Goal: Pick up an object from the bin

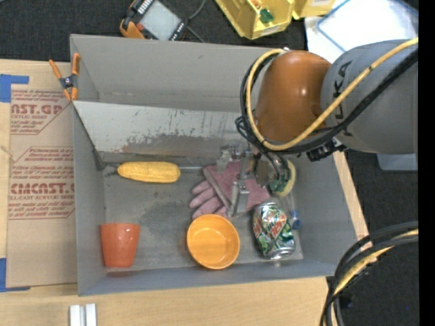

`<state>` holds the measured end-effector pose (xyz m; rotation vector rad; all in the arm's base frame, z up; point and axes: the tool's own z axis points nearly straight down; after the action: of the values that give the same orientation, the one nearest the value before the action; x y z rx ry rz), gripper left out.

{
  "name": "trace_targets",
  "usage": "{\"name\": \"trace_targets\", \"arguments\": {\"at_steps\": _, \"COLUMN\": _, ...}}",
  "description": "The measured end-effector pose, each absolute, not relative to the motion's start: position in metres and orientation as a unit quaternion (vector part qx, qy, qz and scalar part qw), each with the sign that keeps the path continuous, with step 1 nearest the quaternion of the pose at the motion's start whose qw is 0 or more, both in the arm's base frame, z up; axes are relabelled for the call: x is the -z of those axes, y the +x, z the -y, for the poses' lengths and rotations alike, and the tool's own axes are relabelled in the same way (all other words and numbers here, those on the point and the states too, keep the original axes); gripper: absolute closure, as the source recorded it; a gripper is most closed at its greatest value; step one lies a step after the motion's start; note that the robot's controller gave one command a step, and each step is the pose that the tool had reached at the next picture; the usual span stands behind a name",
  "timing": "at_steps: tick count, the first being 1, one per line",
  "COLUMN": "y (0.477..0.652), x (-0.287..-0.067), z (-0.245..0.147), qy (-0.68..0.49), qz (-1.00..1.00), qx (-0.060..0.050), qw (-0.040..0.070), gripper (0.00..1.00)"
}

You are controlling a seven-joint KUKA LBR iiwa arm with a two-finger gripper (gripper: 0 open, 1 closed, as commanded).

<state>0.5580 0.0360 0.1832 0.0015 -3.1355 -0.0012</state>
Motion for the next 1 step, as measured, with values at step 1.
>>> {"name": "trace_targets", "arguments": {"at_steps": 1, "y": 0.5597, "x": -0.1879, "z": -0.0358, "qy": 0.0, "qz": 1.0, "qx": 0.001, "qw": -0.001, "gripper": 0.0}}
